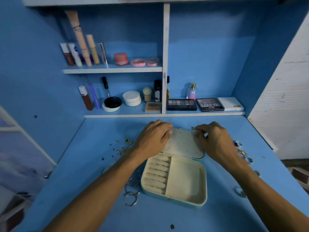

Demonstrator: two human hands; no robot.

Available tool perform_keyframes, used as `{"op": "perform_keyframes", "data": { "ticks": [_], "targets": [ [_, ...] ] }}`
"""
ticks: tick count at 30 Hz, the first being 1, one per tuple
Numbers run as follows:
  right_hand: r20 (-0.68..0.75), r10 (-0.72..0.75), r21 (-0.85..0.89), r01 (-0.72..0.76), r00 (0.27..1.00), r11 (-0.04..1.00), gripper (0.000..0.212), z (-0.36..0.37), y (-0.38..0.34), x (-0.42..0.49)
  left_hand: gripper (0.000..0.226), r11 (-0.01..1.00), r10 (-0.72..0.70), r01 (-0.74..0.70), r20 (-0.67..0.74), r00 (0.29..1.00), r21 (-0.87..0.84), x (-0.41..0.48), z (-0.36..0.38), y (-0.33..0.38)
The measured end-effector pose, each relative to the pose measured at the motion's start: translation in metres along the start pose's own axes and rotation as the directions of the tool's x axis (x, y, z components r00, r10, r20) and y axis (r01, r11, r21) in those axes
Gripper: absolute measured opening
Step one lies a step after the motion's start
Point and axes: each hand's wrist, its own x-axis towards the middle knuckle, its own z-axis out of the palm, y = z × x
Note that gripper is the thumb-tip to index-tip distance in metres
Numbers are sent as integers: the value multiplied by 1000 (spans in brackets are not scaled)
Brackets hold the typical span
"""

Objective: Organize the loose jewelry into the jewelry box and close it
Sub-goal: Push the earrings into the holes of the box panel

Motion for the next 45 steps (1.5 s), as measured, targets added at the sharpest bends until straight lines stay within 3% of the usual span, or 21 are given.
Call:
{"op": "perform_keyframes", "data": {
  "ticks": [4,10,16,22,35,45],
  "targets": [
    [8,-158,76,157,987,985,15,8,-35,3,23,998,-28,21,-103,994,-68,-28,-27,-16],
    [190,-332,221,290,924,931,15,32,-97,2,14,983,-182,179,-258,949,-35,-85,-56,-67],
    [335,-428,214,375,839,902,16,58,-134,1,14,976,-201,219,-359,912,11,-127,-54,-95],
    [456,-430,140,414,779,899,17,71,-157,1,20,970,-217,244,-417,882,12,-138,-46,-101],
    [554,-315,117,302,771,946,10,80,-158,10,16,966,-194,247,-425,884,72,-139,-43,-103],
    [447,-258,113,232,857,966,24,77,-146,28,14,965,-204,254,-424,883,66,-139,-42,-103]
  ]
}}
